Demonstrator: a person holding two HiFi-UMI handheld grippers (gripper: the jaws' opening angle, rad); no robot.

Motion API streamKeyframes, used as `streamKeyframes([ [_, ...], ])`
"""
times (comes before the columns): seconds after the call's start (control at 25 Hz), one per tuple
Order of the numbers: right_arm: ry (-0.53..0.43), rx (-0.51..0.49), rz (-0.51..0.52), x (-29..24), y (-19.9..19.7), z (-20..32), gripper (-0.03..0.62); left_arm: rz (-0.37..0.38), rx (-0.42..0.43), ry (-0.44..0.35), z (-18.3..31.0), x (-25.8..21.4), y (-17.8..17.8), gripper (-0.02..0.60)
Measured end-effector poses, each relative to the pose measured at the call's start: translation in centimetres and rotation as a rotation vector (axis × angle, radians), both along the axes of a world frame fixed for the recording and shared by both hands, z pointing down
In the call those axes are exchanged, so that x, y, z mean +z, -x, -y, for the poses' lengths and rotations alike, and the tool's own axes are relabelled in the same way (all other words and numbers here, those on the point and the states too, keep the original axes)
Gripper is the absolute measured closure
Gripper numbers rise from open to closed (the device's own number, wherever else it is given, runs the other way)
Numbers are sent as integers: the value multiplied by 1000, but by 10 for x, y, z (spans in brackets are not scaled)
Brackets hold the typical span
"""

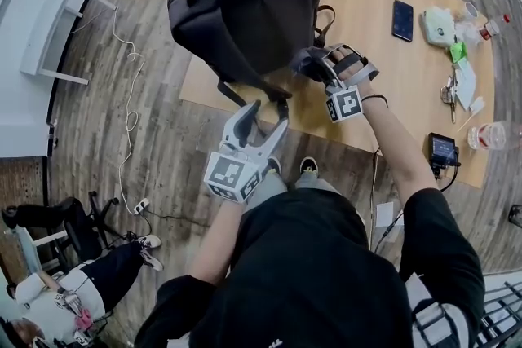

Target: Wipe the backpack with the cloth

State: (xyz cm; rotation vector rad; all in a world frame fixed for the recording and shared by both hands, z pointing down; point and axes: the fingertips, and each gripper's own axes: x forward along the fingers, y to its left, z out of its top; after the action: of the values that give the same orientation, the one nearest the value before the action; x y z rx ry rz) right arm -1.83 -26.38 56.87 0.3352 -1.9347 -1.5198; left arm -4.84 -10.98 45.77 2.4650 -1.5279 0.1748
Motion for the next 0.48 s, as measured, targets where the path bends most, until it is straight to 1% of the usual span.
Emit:
streamKeyframes([
  [0.08,17,4,-115,35,-4,-9,560,7,2,5,-3,1,-1,288],
  [0.16,51,40,-135,48,-4,-11,560,9,-3,0,-5,0,0,288],
  [0.24,49,49,-125,43,-1,-10,560,10,-12,-10,-5,-4,4,288],
  [0.36,-27,2,-106,18,-2,-11,560,3,-23,-22,-6,-7,8,288],
  [0.48,-156,-72,-54,-40,-4,-14,560,-19,-26,-36,-4,-10,9,288],
])
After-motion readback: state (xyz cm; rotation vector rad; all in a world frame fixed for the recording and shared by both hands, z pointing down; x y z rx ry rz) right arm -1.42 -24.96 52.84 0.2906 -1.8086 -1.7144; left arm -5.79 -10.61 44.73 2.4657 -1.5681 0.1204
